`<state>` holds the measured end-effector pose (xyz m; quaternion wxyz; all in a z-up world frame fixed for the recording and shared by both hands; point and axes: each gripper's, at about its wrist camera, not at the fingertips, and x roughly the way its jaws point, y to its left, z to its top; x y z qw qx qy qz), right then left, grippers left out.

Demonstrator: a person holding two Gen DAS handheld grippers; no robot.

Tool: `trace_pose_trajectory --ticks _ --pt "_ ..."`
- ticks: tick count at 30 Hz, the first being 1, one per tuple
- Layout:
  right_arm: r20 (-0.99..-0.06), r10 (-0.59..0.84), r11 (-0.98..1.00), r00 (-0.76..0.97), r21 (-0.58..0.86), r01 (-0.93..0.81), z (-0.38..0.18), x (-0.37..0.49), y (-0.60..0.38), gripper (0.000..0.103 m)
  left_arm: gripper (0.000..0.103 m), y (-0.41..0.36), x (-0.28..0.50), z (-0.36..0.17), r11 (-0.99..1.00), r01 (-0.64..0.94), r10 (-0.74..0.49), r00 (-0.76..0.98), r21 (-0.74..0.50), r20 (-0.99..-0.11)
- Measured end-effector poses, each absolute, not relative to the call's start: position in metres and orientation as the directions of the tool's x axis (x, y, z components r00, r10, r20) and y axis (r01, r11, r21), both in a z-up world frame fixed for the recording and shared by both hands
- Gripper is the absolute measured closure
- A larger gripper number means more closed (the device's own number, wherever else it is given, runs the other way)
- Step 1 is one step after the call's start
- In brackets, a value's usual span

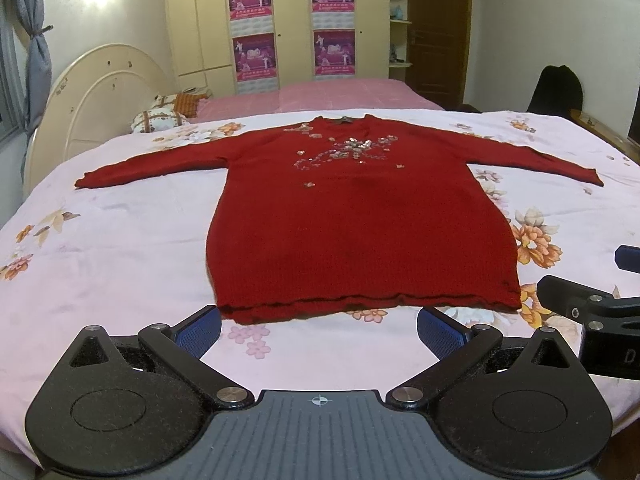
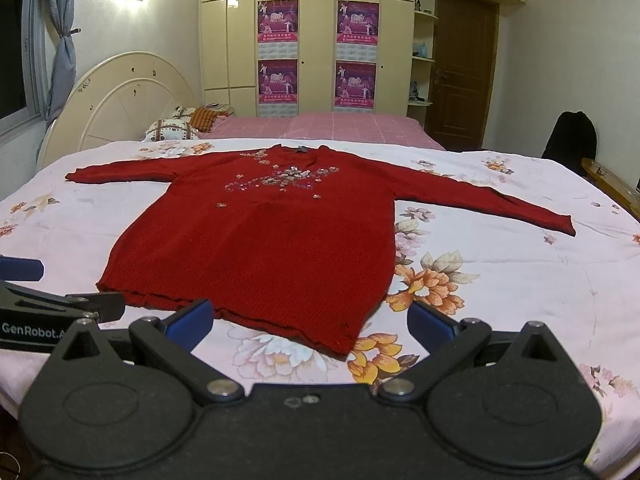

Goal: Fold small clothes

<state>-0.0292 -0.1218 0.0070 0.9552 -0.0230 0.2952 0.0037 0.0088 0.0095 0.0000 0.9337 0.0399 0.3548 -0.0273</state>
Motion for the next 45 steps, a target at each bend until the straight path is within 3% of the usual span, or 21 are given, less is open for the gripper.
trace_pose_trajectory --ticks 45 --pt "-0.562 -0.019 0.999 0.827 -0.041 -0.005 0.0078 -0.0280 -0.1181 0.001 0.000 0.0112 0.0070 -0.0009 0.994 0.093 -0.032 0.747 0.058 -0.664"
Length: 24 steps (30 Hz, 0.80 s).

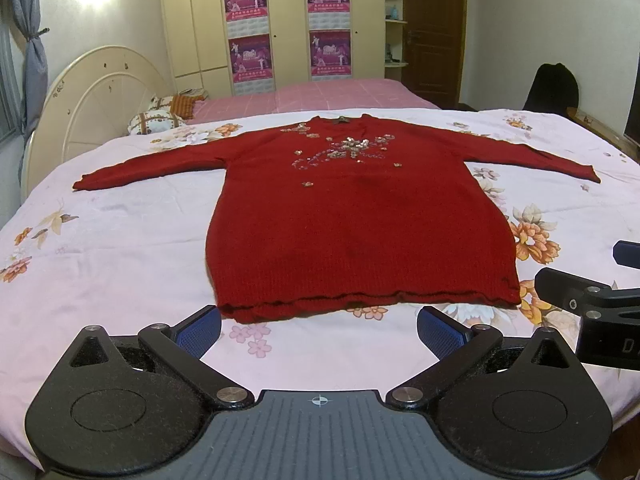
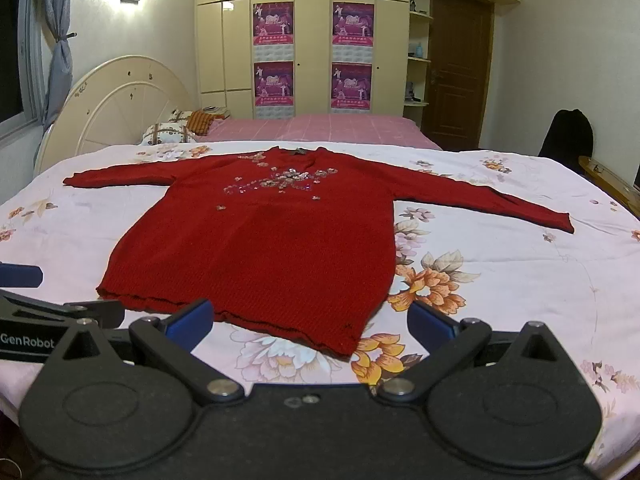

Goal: Fold small clothes

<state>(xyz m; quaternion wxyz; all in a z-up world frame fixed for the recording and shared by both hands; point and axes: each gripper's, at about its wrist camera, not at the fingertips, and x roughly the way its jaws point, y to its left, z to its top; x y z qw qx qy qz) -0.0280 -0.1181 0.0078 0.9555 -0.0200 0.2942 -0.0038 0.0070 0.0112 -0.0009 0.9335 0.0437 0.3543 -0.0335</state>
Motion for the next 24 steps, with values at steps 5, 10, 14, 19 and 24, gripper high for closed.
trace_pose_trajectory --ticks 5,10,14,19,24 --pt "-0.562 -0.020 0.999 0.827 -0.042 -0.005 0.008 -0.028 -0.118 0.001 0.000 0.012 0.006 0.000 0.993 0.103 -0.043 0.747 0.052 -0.664" --pt "-0.563 -0.019 0.999 0.826 -0.041 -0.005 0.008 -0.028 -0.118 0.001 0.000 0.012 0.006 0.001 0.993 0.105 -0.044 0.747 0.052 -0.664" --pt "-0.561 -0.020 0.999 0.828 -0.042 -0.004 0.007 -0.028 -0.118 0.001 0.000 0.014 0.008 0.001 0.993 0.105 -0.050 0.747 0.043 -0.663" --pt "-0.552 -0.048 0.998 0.833 -0.059 0.019 0.009 -0.029 -0.117 0.001 0.000 0.019 0.011 0.003 0.996 0.085 -0.049 0.751 0.024 -0.659" --pt "-0.544 -0.057 0.998 0.837 -0.021 0.054 0.012 -0.027 -0.128 0.001 0.000 0.021 0.018 0.004 0.994 0.109 -0.078 0.759 0.008 -0.646"
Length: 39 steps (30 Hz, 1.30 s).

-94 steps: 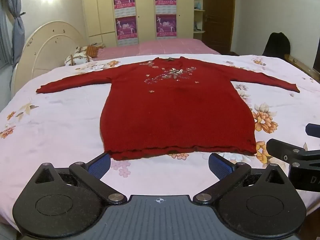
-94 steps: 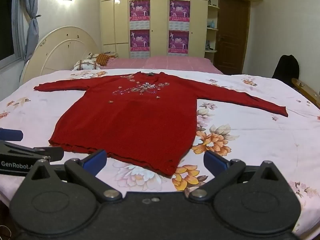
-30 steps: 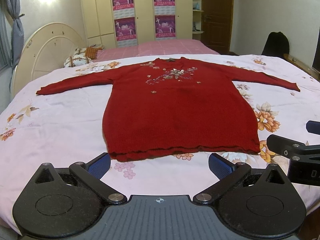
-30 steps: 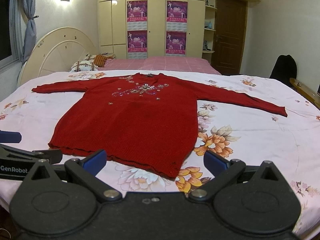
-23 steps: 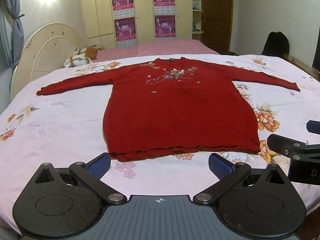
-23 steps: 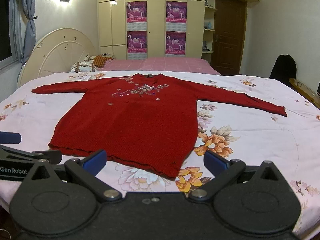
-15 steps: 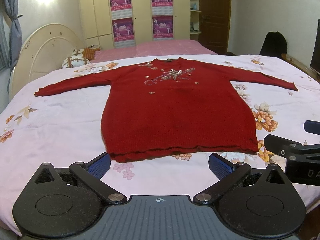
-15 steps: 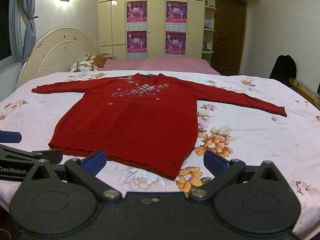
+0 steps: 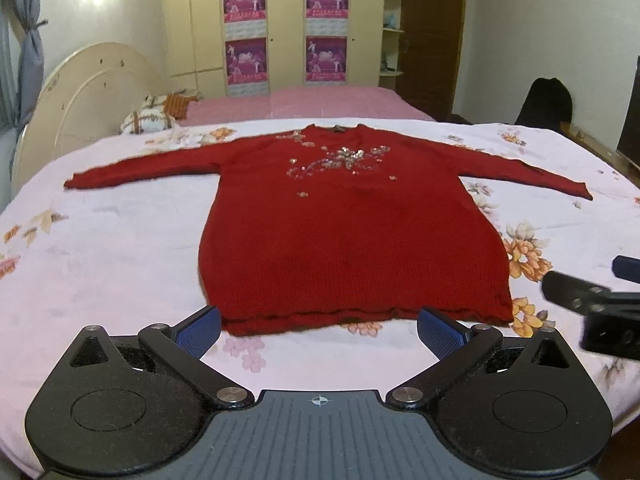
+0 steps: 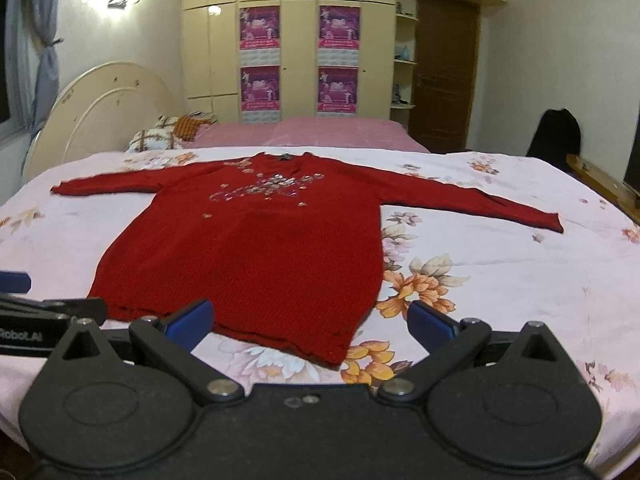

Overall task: Fold small clothes
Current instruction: 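Grasp the red sweater's sleeve cuff with the right gripper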

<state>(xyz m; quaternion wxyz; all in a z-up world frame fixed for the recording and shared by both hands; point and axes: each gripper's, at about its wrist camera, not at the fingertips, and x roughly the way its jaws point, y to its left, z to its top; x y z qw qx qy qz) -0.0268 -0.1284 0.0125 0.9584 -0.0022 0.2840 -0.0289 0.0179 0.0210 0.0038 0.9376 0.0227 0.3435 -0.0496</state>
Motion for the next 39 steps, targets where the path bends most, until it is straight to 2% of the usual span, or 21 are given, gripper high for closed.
trace_pose_trajectory --ticks 5,9,12,15,16,18,19,20,24,26,30,31,33,39 --pt "-0.546 -0.108 0.992 0.831 0.000 0.129 0.014 -0.014 -0.156 0.001 0.000 0.028 0.044 0.013 0.992 0.113 -0.123 0.793 -0.055 -0.597" --pt "-0.530 -0.153 0.969 0.834 0.085 0.231 0.019 0.011 -0.204 0.002 0.000 0.033 0.087 0.021 0.990 0.117 -0.143 0.806 -0.083 -0.574" --pt "-0.506 -0.190 0.947 0.841 0.130 0.293 0.027 0.035 -0.247 0.008 0.000 0.034 0.127 0.024 0.997 0.062 -0.077 0.818 -0.044 -0.570" --pt "-0.501 -0.260 0.908 0.825 0.164 0.386 0.028 0.066 -0.292 0.064 0.000 0.041 0.169 0.019 0.999 -0.009 -0.017 0.810 -0.041 -0.586" --pt "-0.495 -0.271 0.891 0.826 0.194 0.409 0.028 0.078 -0.311 0.058 0.000 0.042 0.182 0.017 0.999 -0.021 -0.007 0.807 -0.041 -0.591" --pt "-0.489 -0.300 0.859 0.819 0.235 0.455 0.024 0.100 -0.344 0.052 0.000 0.042 0.206 0.010 0.997 -0.069 0.047 0.810 -0.015 -0.585" --pt "-0.482 -0.303 0.843 0.822 0.267 0.467 0.022 0.109 -0.361 0.042 0.000 0.043 0.218 0.005 0.997 -0.081 0.060 0.809 -0.009 -0.585" --pt "-0.472 -0.302 0.824 0.828 0.308 0.476 0.017 0.120 -0.381 0.040 0.000 0.043 0.230 0.000 0.996 -0.082 0.057 0.802 -0.016 -0.594" --pt "-0.498 -0.315 0.694 0.808 0.461 0.554 -0.019 0.162 -0.472 0.045 0.000 0.043 0.273 -0.026 0.990 -0.130 0.068 0.768 -0.050 -0.637" --pt "-0.519 -0.311 0.582 0.796 0.558 0.591 -0.046 0.176 -0.517 0.054 0.000 0.040 0.290 -0.042 0.987 -0.157 0.093 0.742 -0.037 -0.664" --pt "-0.548 -0.269 0.398 0.792 0.686 0.609 -0.101 0.195 -0.575 0.059 0.000 0.033 0.312 -0.061 0.984 -0.177 0.127 0.705 0.000 -0.698" --pt "-0.544 -0.252 0.379 0.800 0.706 0.599 -0.111 0.201 -0.582 0.063 0.000 0.031 0.313 -0.062 0.984 -0.176 0.131 0.700 0.009 -0.702" --pt "-0.515 -0.256 0.407 0.818 0.710 0.575 -0.118 0.208 -0.585 0.063 0.000 0.028 0.319 -0.063 0.985 -0.172 0.135 0.694 0.020 -0.707" --pt "-0.516 -0.246 0.431 0.820 0.700 0.570 -0.123 0.236 -0.588 0.065 0.000 0.032 0.336 -0.066 0.980 -0.195 0.154 0.680 0.026 -0.717"
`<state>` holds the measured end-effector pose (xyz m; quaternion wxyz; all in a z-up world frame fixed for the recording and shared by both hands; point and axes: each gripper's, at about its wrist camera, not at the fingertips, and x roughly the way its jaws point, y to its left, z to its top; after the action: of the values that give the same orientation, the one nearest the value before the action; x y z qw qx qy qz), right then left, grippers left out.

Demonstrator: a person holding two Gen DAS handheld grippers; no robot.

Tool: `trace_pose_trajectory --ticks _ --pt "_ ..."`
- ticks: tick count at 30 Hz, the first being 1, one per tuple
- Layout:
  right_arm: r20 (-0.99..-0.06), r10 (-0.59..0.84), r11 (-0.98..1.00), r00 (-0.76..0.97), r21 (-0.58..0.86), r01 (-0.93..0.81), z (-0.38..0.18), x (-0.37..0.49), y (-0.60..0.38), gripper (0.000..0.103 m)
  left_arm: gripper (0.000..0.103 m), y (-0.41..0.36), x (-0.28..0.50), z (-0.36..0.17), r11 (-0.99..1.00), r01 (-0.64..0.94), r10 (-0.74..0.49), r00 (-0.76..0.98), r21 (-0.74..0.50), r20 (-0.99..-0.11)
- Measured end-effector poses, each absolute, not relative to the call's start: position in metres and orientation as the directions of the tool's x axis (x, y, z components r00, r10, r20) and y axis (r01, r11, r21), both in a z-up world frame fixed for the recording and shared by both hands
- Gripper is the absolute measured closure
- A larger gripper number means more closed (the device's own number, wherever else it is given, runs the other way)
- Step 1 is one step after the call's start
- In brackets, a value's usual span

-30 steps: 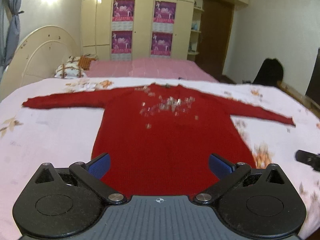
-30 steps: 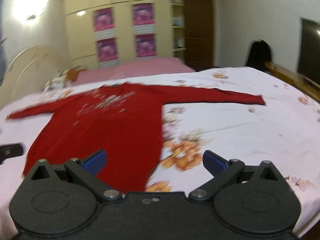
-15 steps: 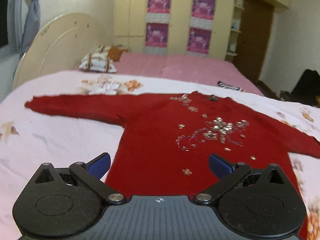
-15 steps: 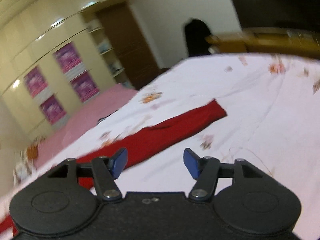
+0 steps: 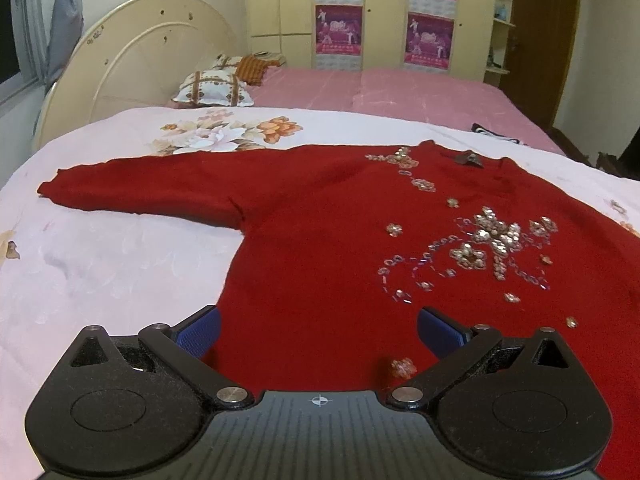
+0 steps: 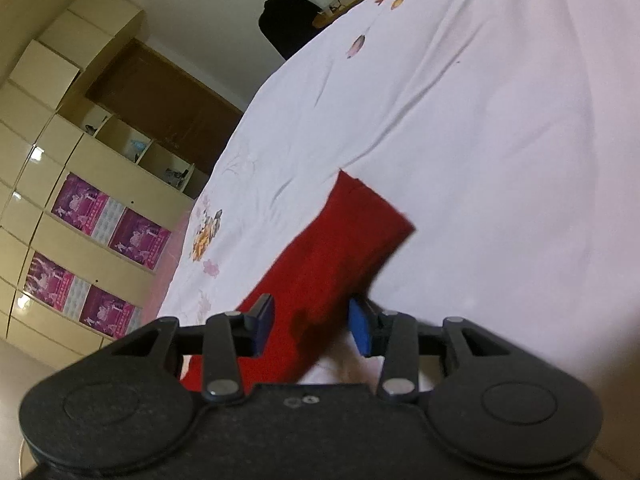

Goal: Fold small clothes

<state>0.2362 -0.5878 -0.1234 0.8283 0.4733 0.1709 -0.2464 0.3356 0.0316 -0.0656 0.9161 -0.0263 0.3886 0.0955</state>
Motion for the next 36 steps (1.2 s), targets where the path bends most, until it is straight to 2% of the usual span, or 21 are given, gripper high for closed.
trace_pose_trajectory --ticks 1,3,4,7,9,14,16,21,26,29,34,36 --pt "-0.525 -0.249 0.439 0.813 0.688 0.579 -0.123 0.240 -0.586 0.069 0.000 0.034 0.337 -0.066 0.980 -0.196 0.156 0.674 0.029 -0.722" --pt "-0.558 -0.261 0.457 0.788 0.647 0.610 -0.117 0.249 -0.590 0.093 0.000 0.038 0.340 -0.066 0.981 -0.190 0.160 0.660 0.043 -0.734" --pt "-0.569 -0.266 0.471 0.778 0.628 0.620 -0.116 0.253 -0.589 0.096 0.000 0.041 0.341 -0.066 0.981 -0.185 0.168 0.656 0.059 -0.736" --pt "-0.565 -0.325 0.593 0.758 0.502 0.629 -0.097 0.269 -0.567 0.096 0.000 0.054 0.348 -0.070 0.979 -0.174 0.191 0.624 0.104 -0.758" --pt "-0.537 -0.327 0.699 0.778 0.416 0.581 -0.081 0.284 -0.538 0.096 0.000 0.069 0.352 -0.074 0.978 -0.189 0.188 0.608 0.090 -0.772" --pt "-0.509 -0.187 0.899 0.840 0.256 0.356 -0.050 0.333 -0.417 0.096 0.000 0.103 0.364 -0.078 0.972 -0.233 0.149 0.619 0.000 -0.771" --pt "-0.516 -0.106 0.939 0.850 0.231 0.256 -0.047 0.351 -0.366 0.096 0.000 0.110 0.369 -0.077 0.975 -0.224 0.140 0.634 -0.008 -0.760" --pt "-0.549 0.061 0.981 0.834 0.188 0.052 -0.053 0.387 -0.237 0.096 0.000 0.138 0.376 -0.070 0.974 -0.191 0.040 0.669 -0.119 -0.743" --pt "-0.587 0.147 0.984 0.797 0.172 -0.055 -0.065 0.403 -0.142 0.096 0.000 0.170 0.377 -0.066 0.962 -0.164 -0.048 0.684 -0.218 -0.728" --pt "-0.601 0.173 0.983 0.780 0.149 -0.103 -0.072 0.409 -0.108 0.096 0.000 0.179 0.377 -0.063 0.958 -0.065 -0.158 0.690 -0.278 -0.707" --pt "-0.616 0.210 0.976 0.759 0.092 -0.196 -0.078 0.418 -0.058 0.096 0.000 0.184 0.382 -0.061 0.956 -0.034 -0.186 0.697 -0.292 -0.693" --pt "-0.631 0.237 0.969 0.738 0.095 -0.229 -0.089 0.424 -0.043 0.092 0.000 0.184 0.387 -0.062 0.951 -0.046 -0.189 0.698 -0.306 -0.691"
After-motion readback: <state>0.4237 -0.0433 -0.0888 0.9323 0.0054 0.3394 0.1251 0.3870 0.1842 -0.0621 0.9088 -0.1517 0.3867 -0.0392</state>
